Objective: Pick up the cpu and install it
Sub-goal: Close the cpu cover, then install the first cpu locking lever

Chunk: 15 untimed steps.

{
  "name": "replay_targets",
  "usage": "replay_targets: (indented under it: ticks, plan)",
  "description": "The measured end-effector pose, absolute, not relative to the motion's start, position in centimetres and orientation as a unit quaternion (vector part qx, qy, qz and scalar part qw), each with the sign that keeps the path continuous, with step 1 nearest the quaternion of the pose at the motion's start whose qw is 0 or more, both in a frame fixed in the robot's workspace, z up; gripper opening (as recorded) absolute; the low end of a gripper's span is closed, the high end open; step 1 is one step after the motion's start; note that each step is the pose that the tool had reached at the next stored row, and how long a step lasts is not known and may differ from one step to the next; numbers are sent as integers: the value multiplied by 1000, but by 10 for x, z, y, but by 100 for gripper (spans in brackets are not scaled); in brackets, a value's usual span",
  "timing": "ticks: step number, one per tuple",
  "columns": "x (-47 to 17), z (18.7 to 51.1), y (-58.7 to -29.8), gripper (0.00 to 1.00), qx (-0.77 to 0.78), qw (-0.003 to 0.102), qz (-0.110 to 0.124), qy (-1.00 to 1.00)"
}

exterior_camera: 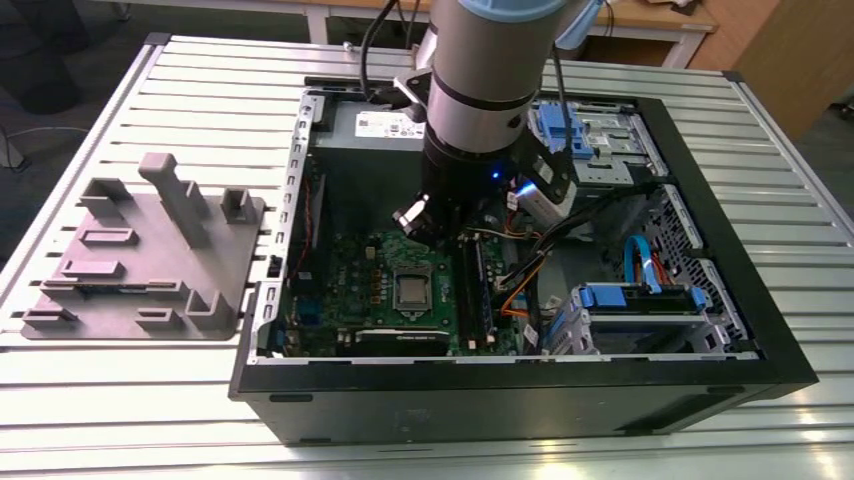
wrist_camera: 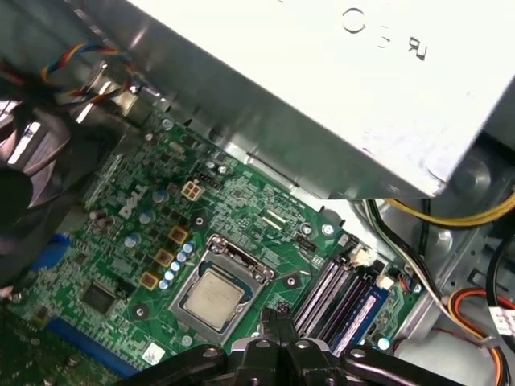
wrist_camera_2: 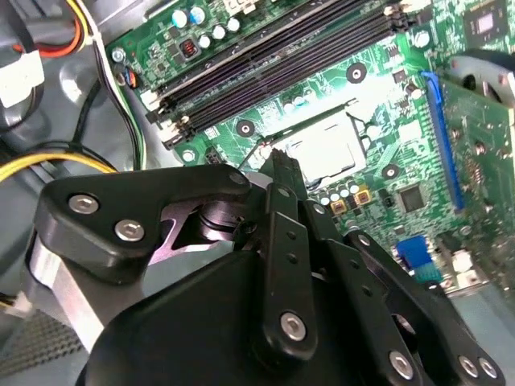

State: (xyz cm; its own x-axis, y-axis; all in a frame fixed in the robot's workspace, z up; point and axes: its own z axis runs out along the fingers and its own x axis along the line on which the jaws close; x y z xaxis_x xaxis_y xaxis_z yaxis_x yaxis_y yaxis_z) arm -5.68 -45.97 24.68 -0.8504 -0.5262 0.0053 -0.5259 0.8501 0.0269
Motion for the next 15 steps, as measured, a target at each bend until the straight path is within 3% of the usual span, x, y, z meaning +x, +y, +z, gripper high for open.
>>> replay_targets:
  ticks: [15]
  plan:
    - [-57,249,-460,11,270,6,-12,-963]
